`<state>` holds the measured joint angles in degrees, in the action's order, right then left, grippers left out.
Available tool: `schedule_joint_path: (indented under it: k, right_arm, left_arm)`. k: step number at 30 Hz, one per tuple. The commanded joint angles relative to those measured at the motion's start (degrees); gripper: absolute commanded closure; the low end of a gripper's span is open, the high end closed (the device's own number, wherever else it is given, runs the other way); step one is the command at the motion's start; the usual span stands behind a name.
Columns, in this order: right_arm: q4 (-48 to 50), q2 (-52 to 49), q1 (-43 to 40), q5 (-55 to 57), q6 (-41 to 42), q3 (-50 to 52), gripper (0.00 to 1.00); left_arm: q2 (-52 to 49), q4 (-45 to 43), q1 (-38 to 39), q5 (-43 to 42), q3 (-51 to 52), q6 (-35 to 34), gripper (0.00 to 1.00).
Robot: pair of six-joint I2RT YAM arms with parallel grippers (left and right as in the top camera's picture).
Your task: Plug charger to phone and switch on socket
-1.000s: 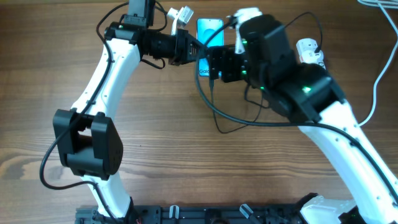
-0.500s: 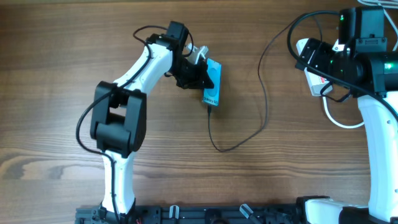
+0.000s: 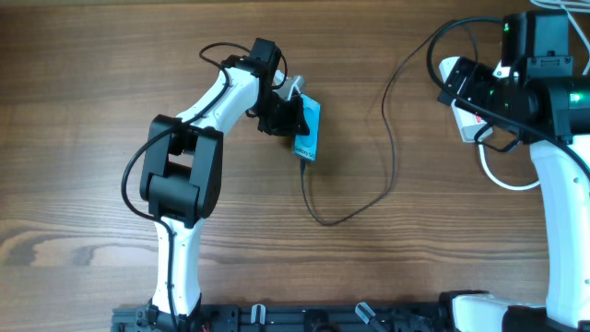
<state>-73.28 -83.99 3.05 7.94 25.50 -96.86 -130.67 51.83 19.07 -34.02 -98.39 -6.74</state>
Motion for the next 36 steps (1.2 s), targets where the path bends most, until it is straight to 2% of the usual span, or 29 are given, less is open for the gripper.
schedule_joint_path:
  k: [1, 2, 5, 12, 17, 19, 20, 22, 27, 31, 36]
  right_arm:
    - [-1.14, -2.67, -0.17, -1.27, 0.50, -0.15, 0.00]
    - [-1.40, -2.99, -0.17, -2.43, 0.04, -0.15, 0.00]
    - [-1.55, -3.23, -0.17, -2.89, 0.00, -0.15, 0.00]
    - [-0.02, -3.58, -0.17, -0.48, 0.04, -0.15, 0.00]
    - [1.42, -8.85, -3.21, 5.79, 3.26, -0.15, 0.00]
    - [3.67, -13.07, -8.20, 5.77, 3.21, -0.15, 0.00]
    - [5.20, -15.10, -11.23, 5.53, 3.19, -0.15, 0.00]
    - [9.05, -18.71, -16.94, 4.90, 3.19, -0.15, 0.00]
    - [18.82, -28.61, -27.56, 1.49, 3.17, -0.15, 0.00]
    - [23.98, -34.64, -28.41, -8.87, 2.99, -0.15, 0.00]
    - [26.84, -36.76, -25.97, -9.29, 2.95, -0.15, 0.00]
  left_arm:
    - [-0.66, 0.33, -0.28, 3.54, -0.04, 0.31, 0.80]
    - [-0.66, 0.48, -0.26, 3.67, -0.04, 0.28, 0.80]
    - [-0.66, 1.42, -0.26, 4.52, -0.04, 0.28, 0.64]
    - [0.74, 5.40, -0.68, 8.66, -0.33, -0.13, 0.58]
    - [17.33, 6.95, -3.10, 8.66, -0.74, -0.11, 0.50]
    - [23.61, 6.38, -3.34, 12.28, -0.74, -0.09, 0.00]
    - [25.35, 6.34, -3.34, 17.97, -0.74, -0.09, 0.00]
    - [26.12, 6.29, -3.34, 22.38, -0.74, -0.11, 0.00]
    - [25.94, 6.29, -3.32, 22.34, -0.74, -0.11, 0.00]
    - [25.94, 6.32, -3.32, 22.34, -0.74, -0.11, 0.00]
    - [25.94, 6.29, -3.32, 22.34, -0.74, -0.11, 0.00]
